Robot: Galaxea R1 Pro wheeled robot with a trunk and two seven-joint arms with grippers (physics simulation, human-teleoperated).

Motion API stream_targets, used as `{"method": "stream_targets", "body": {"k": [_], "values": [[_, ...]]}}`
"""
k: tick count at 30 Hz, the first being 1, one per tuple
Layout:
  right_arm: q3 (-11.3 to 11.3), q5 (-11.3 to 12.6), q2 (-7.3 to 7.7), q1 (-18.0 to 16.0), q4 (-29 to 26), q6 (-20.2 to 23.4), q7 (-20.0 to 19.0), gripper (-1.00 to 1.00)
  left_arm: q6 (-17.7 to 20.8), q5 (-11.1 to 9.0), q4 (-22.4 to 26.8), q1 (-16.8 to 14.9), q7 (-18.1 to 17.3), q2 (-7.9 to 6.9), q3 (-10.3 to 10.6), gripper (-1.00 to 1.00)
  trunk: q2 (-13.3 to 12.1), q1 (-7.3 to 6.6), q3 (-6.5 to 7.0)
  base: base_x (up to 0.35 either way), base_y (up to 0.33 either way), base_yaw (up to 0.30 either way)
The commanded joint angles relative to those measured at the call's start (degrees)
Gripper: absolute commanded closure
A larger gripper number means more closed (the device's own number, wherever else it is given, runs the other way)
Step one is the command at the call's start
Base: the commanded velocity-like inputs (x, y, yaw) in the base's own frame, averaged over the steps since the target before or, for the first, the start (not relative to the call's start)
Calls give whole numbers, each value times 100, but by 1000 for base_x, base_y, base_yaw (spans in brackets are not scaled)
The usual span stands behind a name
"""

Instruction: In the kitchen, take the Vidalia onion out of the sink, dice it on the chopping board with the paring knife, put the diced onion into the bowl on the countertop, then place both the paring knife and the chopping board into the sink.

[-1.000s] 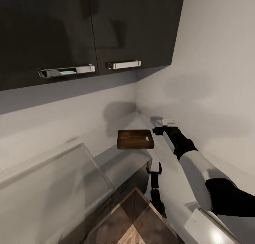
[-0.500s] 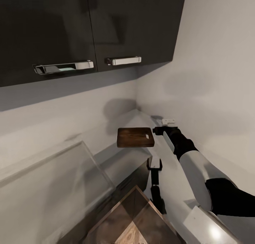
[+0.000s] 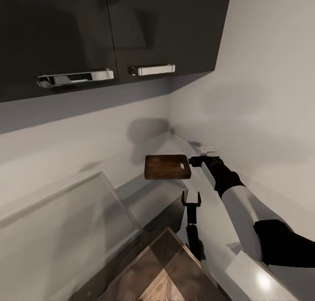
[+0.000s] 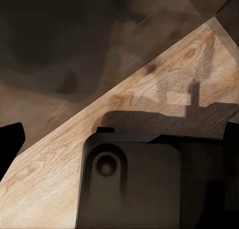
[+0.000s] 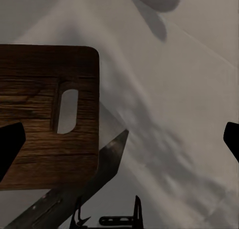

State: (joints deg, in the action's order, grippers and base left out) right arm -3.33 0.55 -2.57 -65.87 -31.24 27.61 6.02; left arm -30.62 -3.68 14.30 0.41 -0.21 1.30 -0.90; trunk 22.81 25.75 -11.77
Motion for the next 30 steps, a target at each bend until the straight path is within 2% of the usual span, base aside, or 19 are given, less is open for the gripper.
{"method": "stream_targets", "body": {"k": [1, 23, 30], "values": [[-27, 7, 2, -4, -6, 34, 31, -100, -5, -28, 11, 3, -5, 2, -6, -100, 11, 3, -19, 0, 0, 0], [-36, 1, 2, -4, -14, 34, 32, -100, -5, -26, 11, 3, -5, 2, -6, -100, 11, 3, -49, 0, 0, 0], [-36, -1, 2, -4, -14, 34, 34, -100, -5, -26, 11, 3, -5, 2, -6, -100, 11, 3, -49, 118, -65, 0]]}}
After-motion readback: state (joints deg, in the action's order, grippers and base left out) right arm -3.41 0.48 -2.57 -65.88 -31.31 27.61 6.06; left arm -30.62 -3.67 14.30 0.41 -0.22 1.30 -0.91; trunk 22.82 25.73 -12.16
